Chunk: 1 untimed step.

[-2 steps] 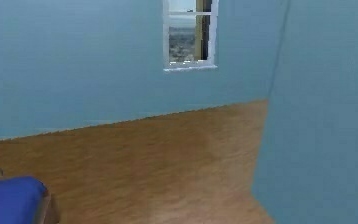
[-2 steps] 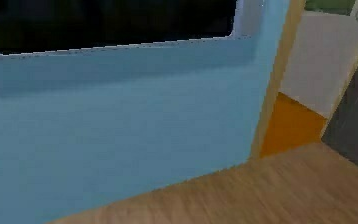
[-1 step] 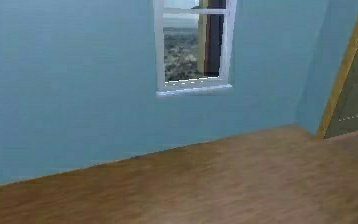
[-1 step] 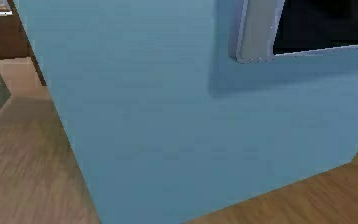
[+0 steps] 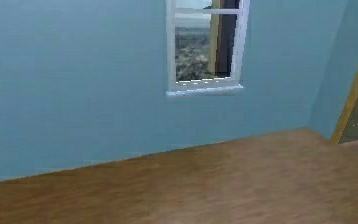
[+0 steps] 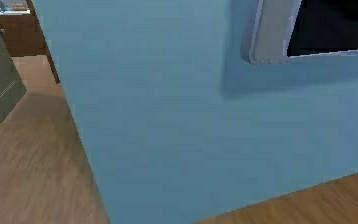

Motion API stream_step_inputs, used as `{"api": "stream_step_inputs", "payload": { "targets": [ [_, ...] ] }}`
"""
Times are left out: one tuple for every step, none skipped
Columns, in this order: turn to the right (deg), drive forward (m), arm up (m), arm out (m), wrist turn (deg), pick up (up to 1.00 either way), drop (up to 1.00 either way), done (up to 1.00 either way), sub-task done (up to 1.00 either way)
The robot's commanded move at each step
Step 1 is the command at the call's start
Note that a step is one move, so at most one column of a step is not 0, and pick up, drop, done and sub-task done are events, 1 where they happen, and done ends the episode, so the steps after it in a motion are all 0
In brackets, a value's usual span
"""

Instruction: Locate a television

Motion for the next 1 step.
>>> {"api": "stream_step_inputs", "payload": {
  "targets": [
    [0.0, 0.40, 0.00, 0.00, 0.0, 0.00, 0.00, 0.00, 0.00]
  ]
}}
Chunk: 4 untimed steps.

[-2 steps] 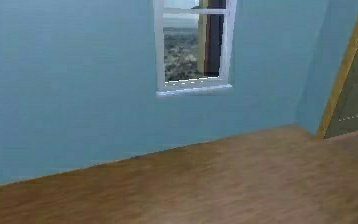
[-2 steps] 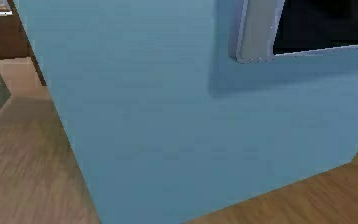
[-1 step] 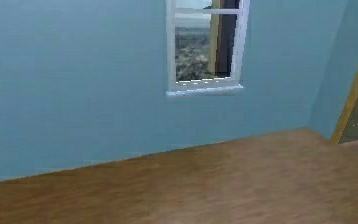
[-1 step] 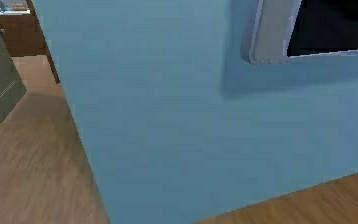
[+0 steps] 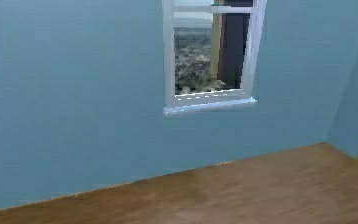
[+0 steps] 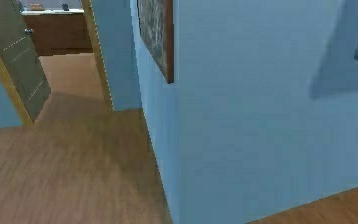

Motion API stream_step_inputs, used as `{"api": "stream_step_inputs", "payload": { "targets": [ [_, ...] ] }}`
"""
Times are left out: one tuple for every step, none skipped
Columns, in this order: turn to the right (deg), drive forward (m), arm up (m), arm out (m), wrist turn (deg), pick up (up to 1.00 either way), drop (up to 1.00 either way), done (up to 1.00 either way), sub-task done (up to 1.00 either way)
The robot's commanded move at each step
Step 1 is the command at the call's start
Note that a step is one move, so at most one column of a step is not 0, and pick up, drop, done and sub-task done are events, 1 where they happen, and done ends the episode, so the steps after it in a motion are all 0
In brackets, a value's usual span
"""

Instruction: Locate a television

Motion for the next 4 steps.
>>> {"api": "stream_step_inputs", "payload": {
  "targets": [
    [45.0, 0.00, 0.00, 0.00, 0.0, 0.00, 0.00, 0.00, 0.00],
    [12.0, 0.00, 0.00, 0.00, 0.0, 0.00, 0.00, 0.00, 0.00],
    [0.0, 0.45, 0.00, 0.00, 0.0, 0.00, 0.00, 0.00, 0.00],
    [6.0, 0.00, 0.00, 0.00, 0.0, 0.00, 0.00, 0.00, 0.00]
  ]
}}
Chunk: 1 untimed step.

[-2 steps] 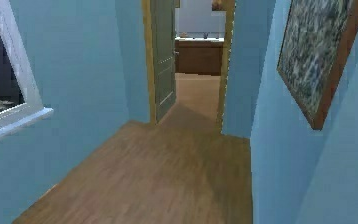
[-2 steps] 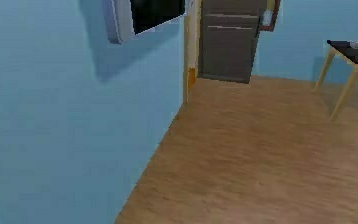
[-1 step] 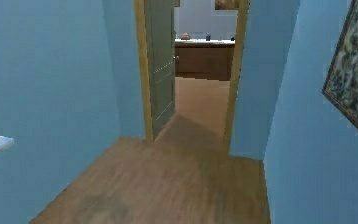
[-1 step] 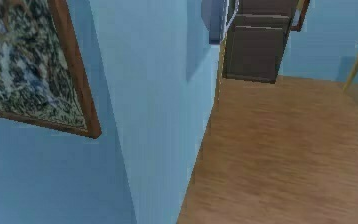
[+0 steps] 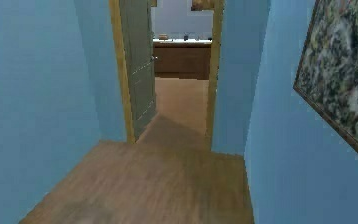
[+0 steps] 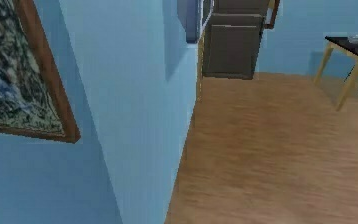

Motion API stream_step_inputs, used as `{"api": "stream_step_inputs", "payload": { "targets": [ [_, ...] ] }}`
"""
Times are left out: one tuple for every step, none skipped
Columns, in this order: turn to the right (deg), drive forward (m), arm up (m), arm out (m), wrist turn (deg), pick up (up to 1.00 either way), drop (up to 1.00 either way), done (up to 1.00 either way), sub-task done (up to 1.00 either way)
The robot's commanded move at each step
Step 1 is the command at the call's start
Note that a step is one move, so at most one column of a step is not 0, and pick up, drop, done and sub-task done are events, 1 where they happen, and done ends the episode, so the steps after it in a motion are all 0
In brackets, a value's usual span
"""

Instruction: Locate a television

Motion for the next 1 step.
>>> {"api": "stream_step_inputs", "payload": {
  "targets": [
    [0.0, 1.00, 0.00, 0.00, 0.0, 0.00, 0.00, 0.00, 0.00]
  ]
}}
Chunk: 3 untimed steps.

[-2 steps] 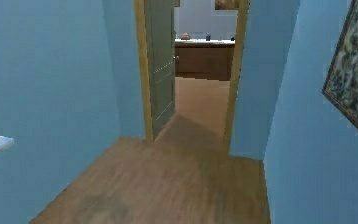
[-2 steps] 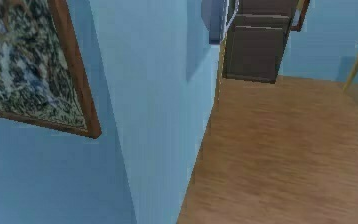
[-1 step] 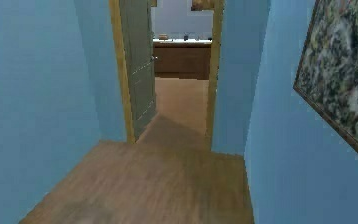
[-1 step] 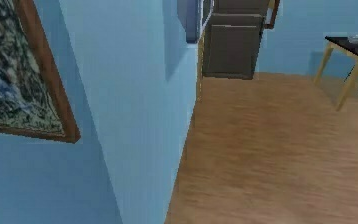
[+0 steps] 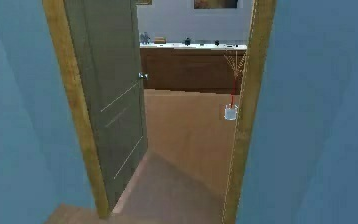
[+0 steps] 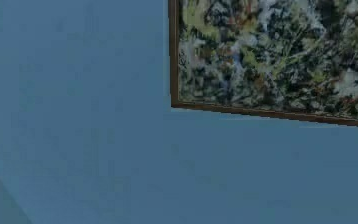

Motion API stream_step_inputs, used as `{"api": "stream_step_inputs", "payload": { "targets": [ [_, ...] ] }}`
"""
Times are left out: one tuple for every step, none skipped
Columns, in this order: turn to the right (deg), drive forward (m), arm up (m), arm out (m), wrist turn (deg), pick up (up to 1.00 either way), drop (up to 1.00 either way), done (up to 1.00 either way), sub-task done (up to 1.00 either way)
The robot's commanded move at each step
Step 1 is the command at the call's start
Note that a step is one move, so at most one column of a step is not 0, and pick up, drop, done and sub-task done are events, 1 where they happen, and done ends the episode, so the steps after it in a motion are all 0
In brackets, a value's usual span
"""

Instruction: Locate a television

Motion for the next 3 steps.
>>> {"api": "stream_step_inputs", "payload": {
  "targets": [
    [0.0, 0.85, 0.00, 0.00, 0.0, 0.00, 0.00, 0.00, 0.00],
    [12.0, 0.00, 0.00, 0.00, 0.0, 0.00, 0.00, 0.00, 0.00],
    [0.0, 1.00, 0.00, 0.00, 0.0, 0.00, 0.00, 0.00, 0.00]
  ]
}}
